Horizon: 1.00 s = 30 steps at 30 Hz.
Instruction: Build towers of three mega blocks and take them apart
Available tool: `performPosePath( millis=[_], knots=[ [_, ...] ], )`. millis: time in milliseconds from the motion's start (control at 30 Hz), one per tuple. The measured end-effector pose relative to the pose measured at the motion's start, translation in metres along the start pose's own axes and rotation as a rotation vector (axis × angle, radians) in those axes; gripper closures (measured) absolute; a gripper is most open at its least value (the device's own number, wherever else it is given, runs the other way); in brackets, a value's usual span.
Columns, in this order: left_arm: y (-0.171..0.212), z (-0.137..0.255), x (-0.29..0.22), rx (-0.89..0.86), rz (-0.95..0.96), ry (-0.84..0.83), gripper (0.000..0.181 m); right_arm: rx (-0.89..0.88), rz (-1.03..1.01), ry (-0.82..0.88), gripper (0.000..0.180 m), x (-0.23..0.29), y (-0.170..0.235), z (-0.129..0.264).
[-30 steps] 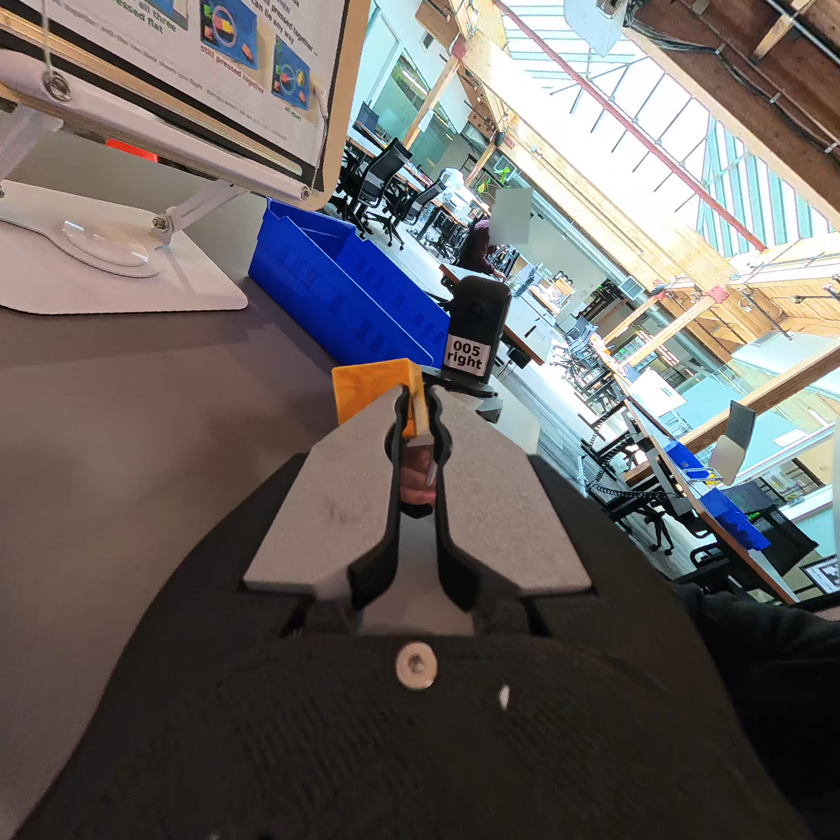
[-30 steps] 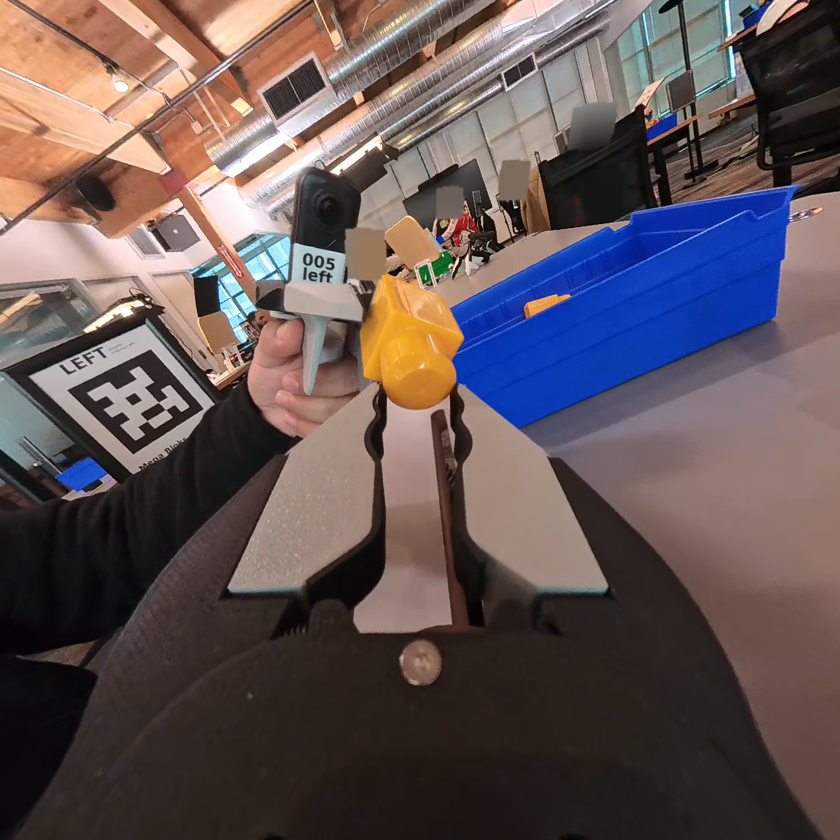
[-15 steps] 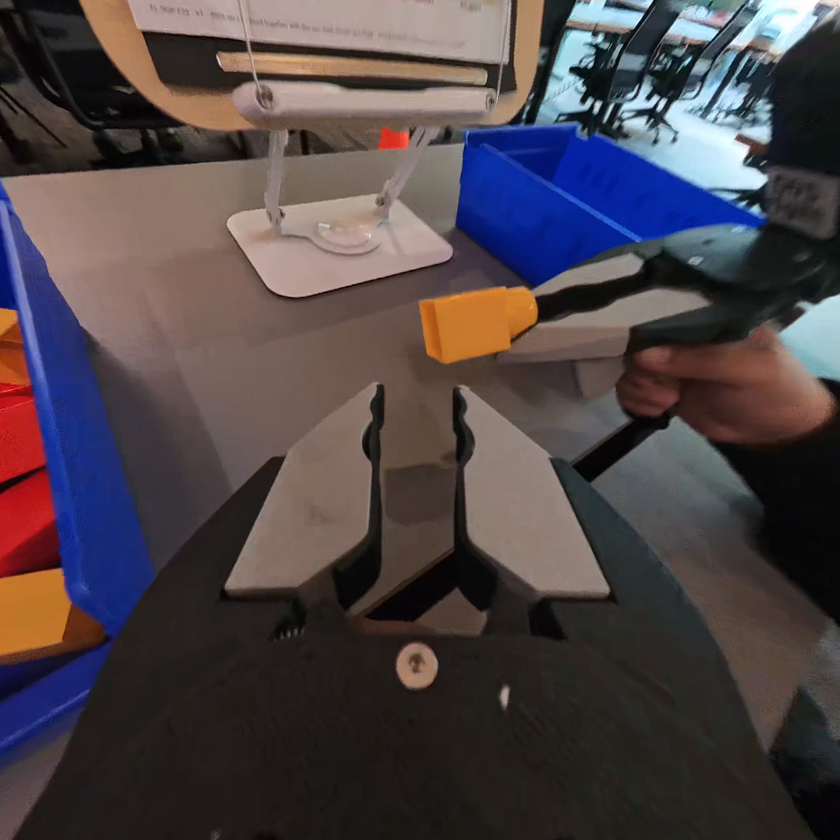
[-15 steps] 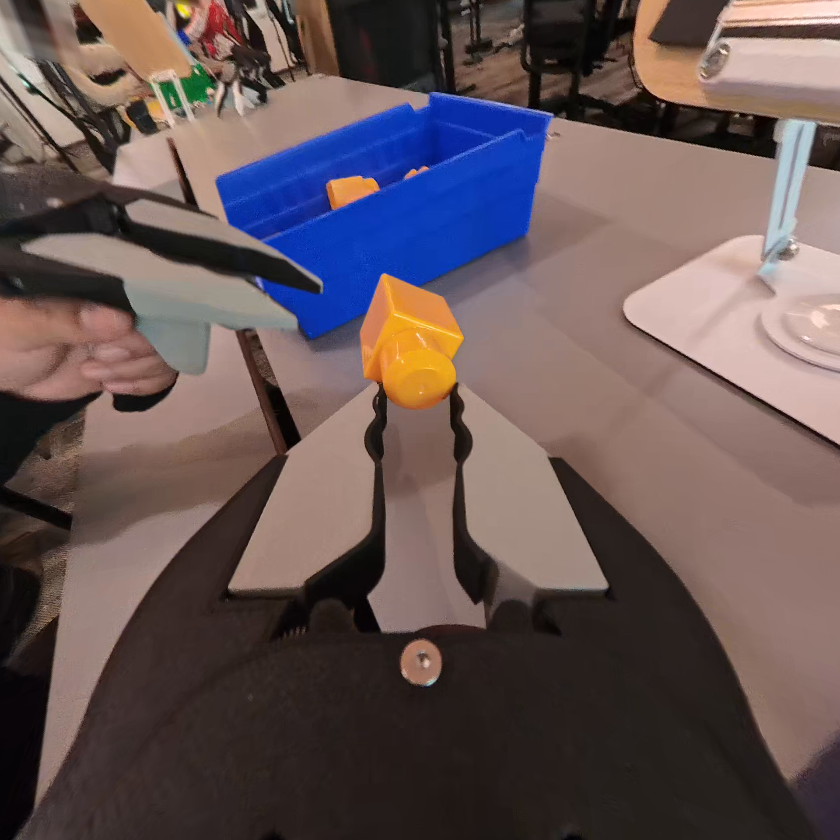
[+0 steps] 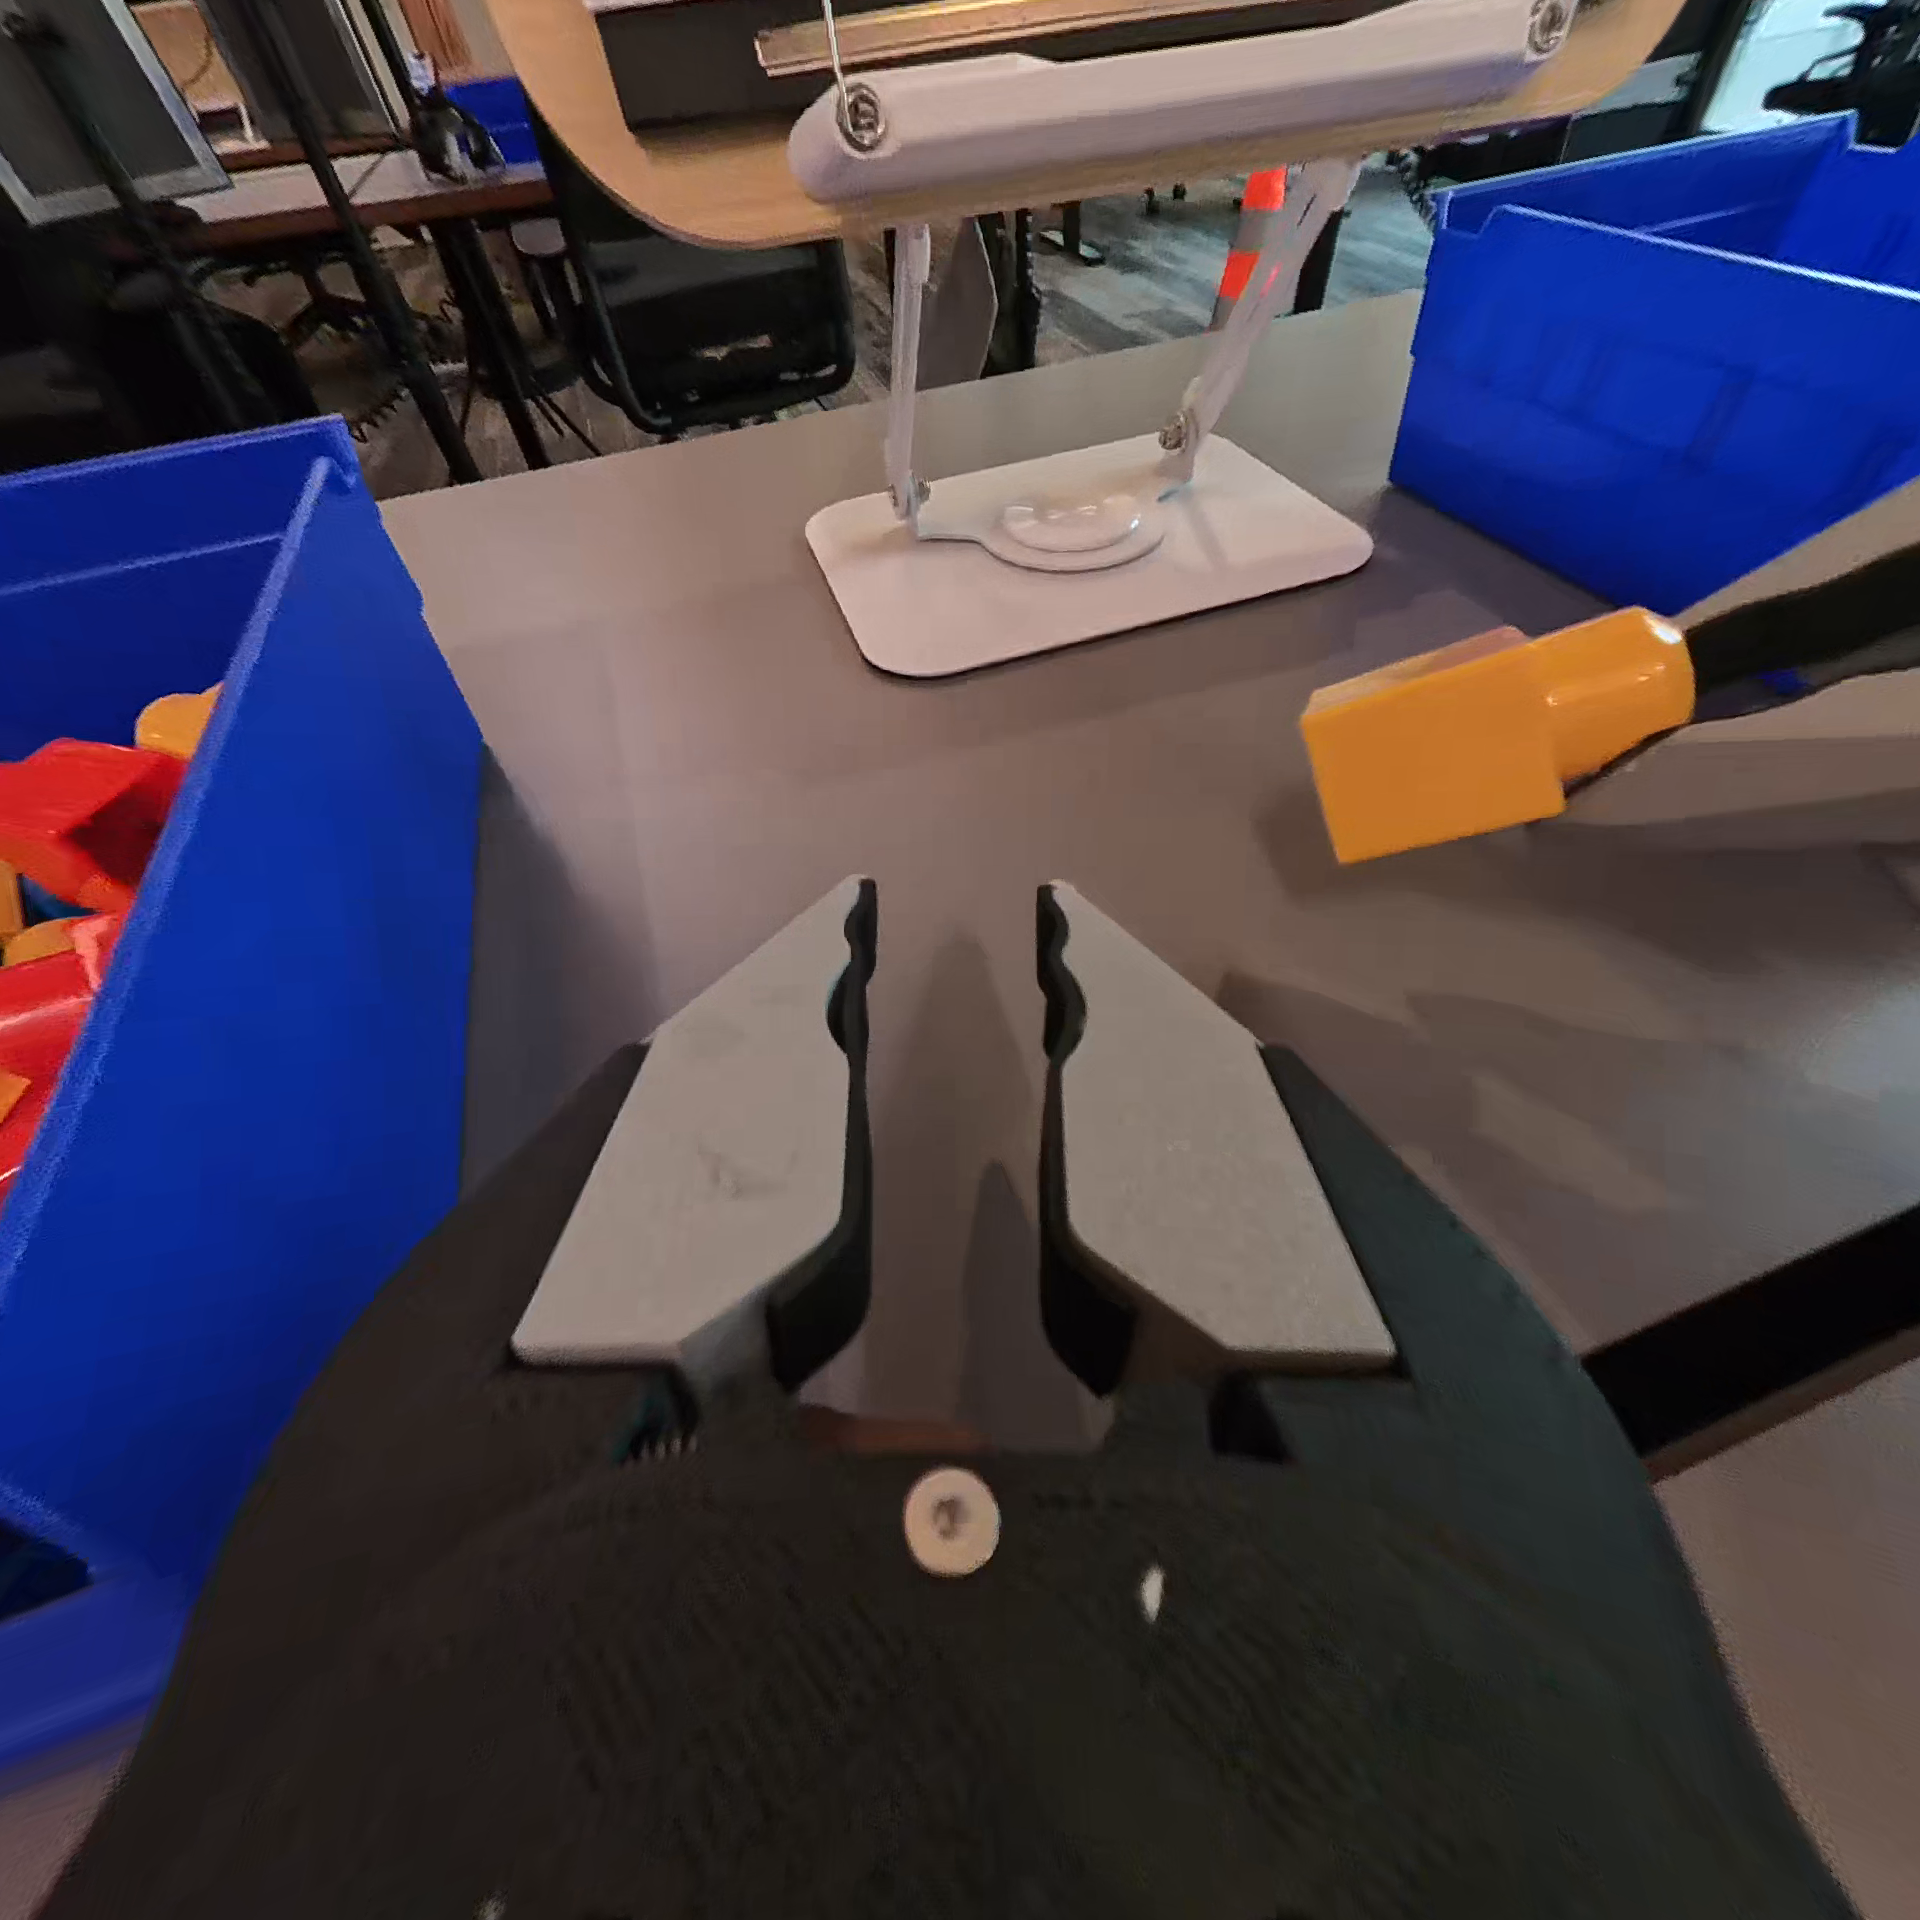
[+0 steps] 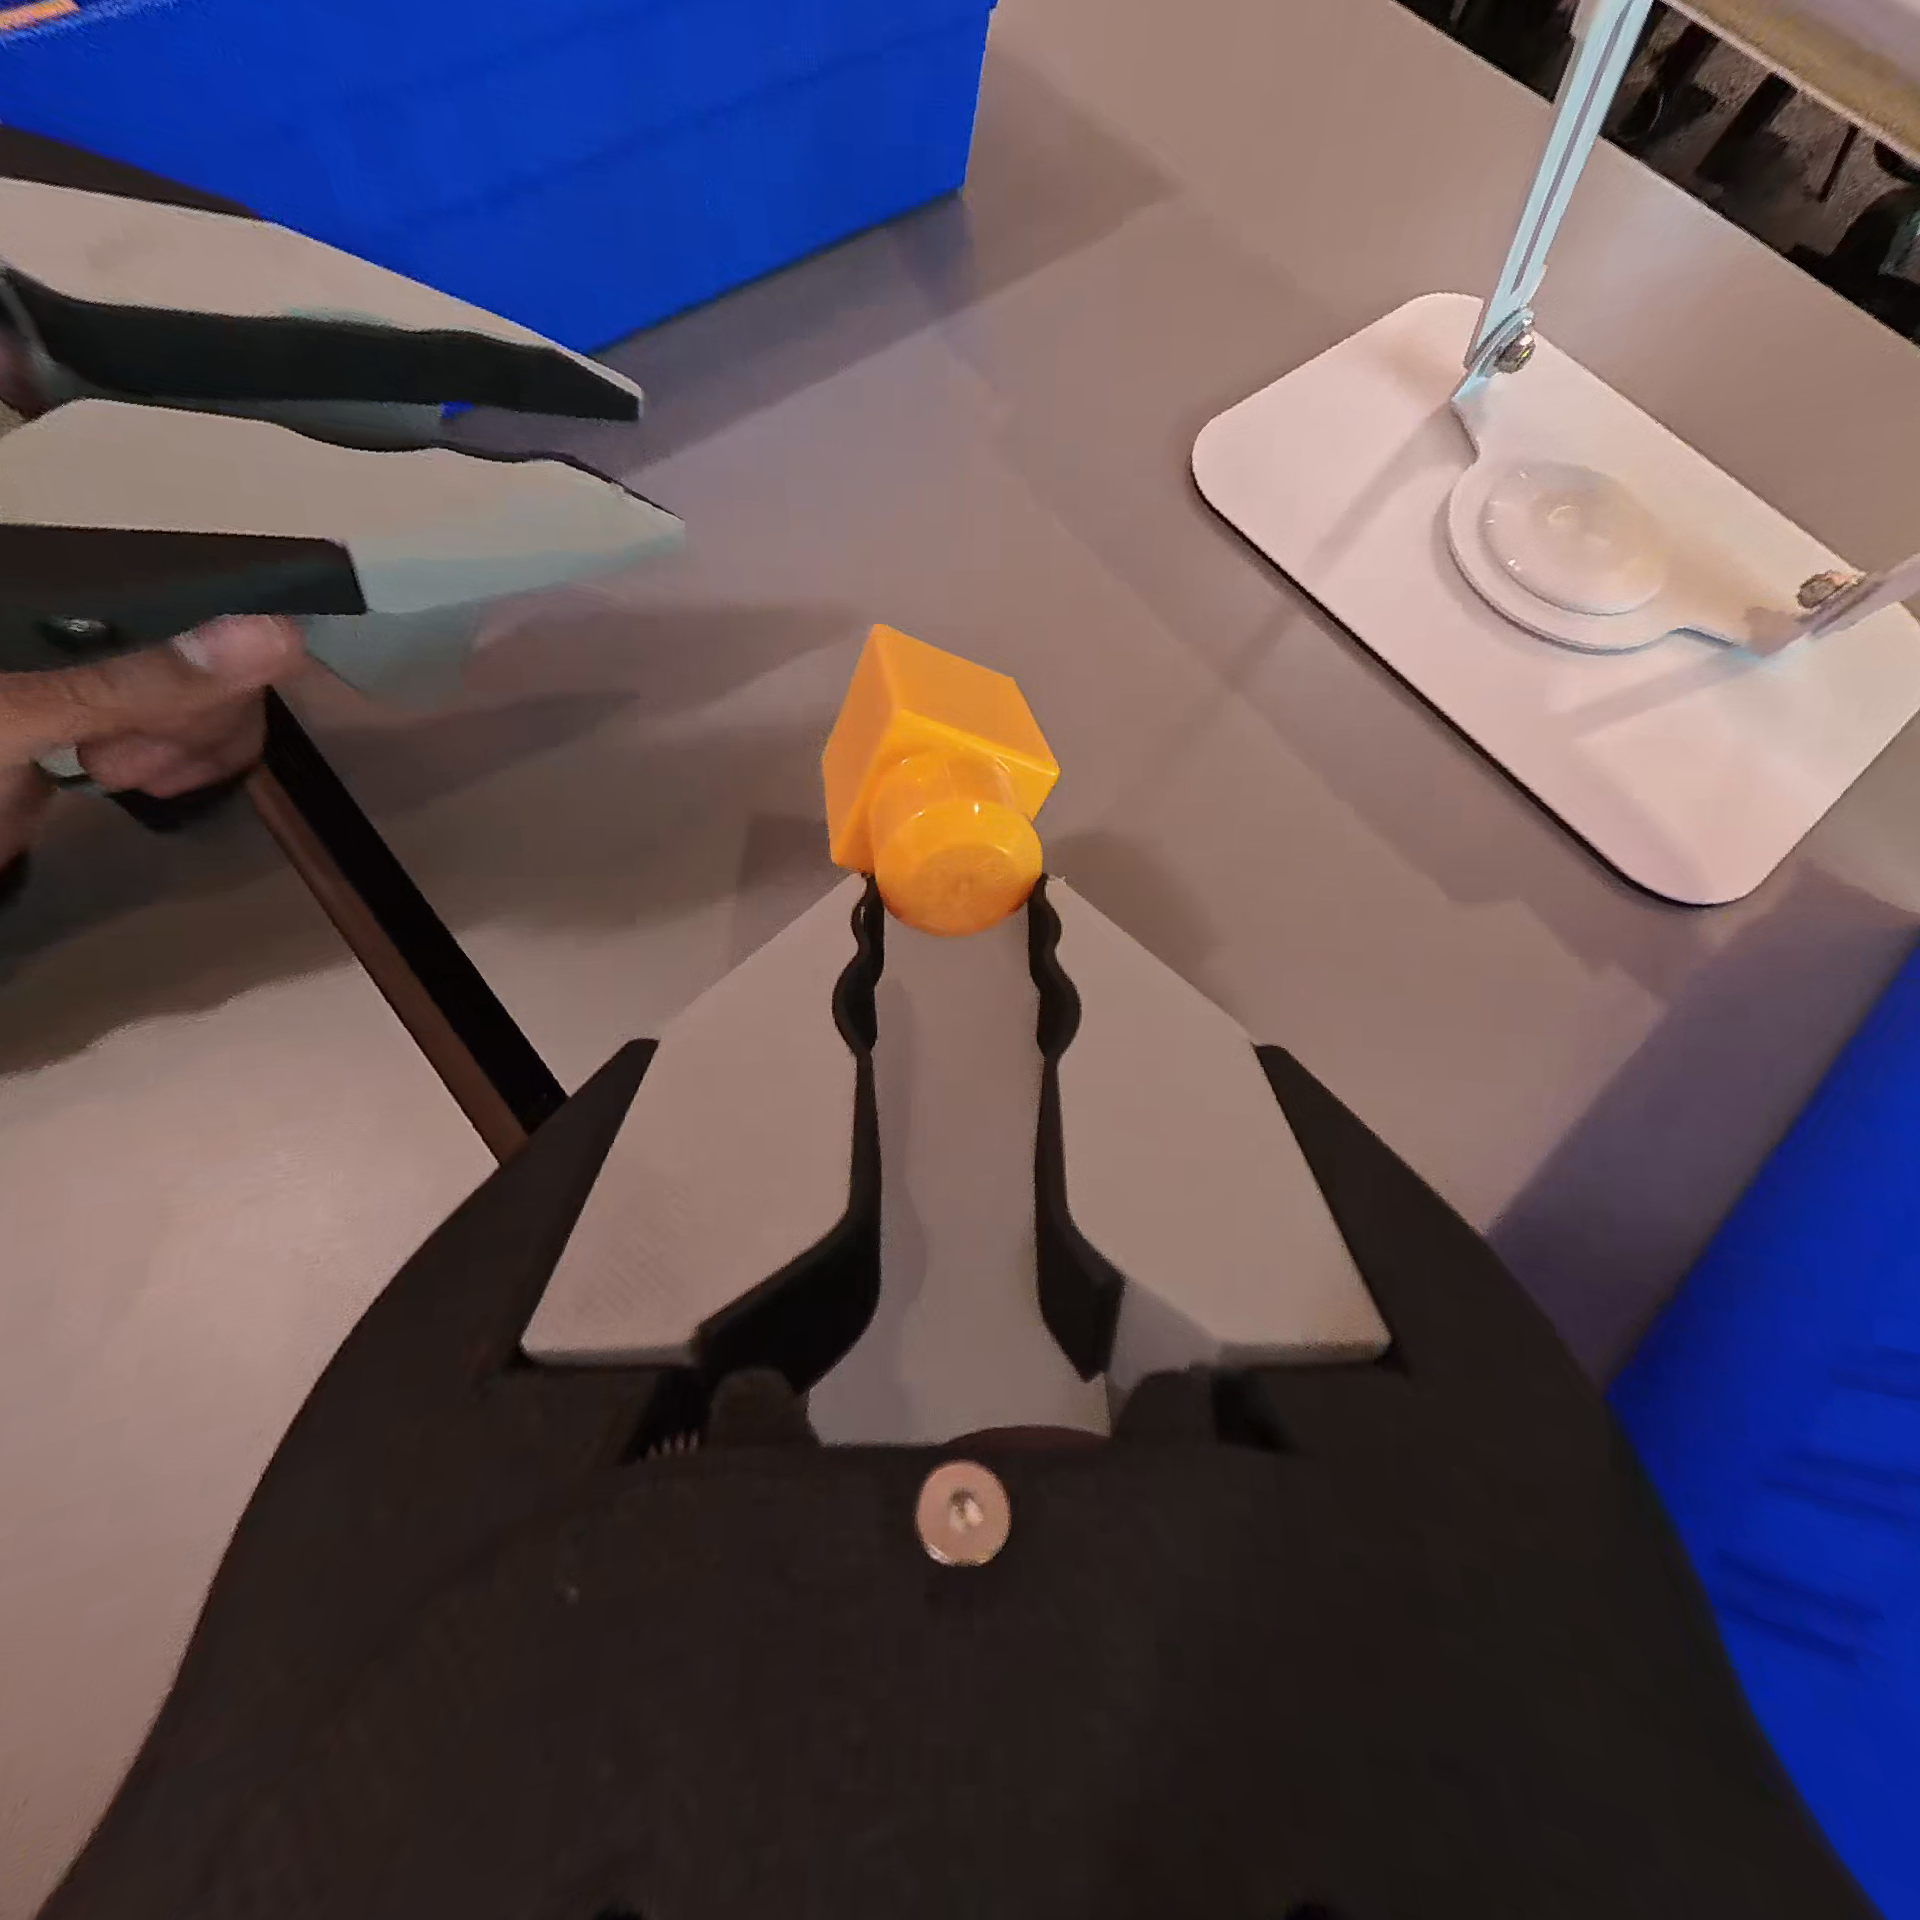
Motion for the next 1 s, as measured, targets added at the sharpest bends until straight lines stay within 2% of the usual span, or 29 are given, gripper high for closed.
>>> performPosePath(
  millis=[133, 400, 533, 633, 767, 1000],
  knots=[
    [-0.001, 0.003, 0.003, -0.03, 0.039, 0.023, 0.153, 0.129, 0.013, -0.001, 0.154, -0.007, -0.002, -0.004],
    [0.0, 0.001, 0.006, -0.018, 0.078, 0.045, 0.152, 0.65, 0.171, -0.02, 0.154, -0.009, -0.012, -0.014],
    [0.0, 0.002, 0.005, -0.021, 0.071, 0.049, 0.153, 0.8, 0.223, -0.015, 0.154, -0.004, -0.019, -0.027],
    [0.0, 0.003, 0.008, -0.029, 0.097, 0.049, 0.153, 0.839, 0.263, -0.005, 0.153, 0.001, -0.024, -0.036],
    [0.0, 0.004, 0.009, -0.041, 0.106, 0.051, 0.153, 0.8, 0.254, 0.007, 0.152, 0.002, -0.024, -0.041],
    [0.0, 0.003, 0.007, -0.029, 0.097, 0.056, 0.153, 0.699, 0.253, 0.045, 0.134, -0.003, -0.028, -0.033]
  ],
)
Point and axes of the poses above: each gripper's, where its closed fingertips meet, z back along the fingers, y out of its underside, x = y × z across the jaws, the point moved 10 cm from there along z, back along the fingers, and after that the axes turned 13 degrees about -x, right-handed, at the moved point
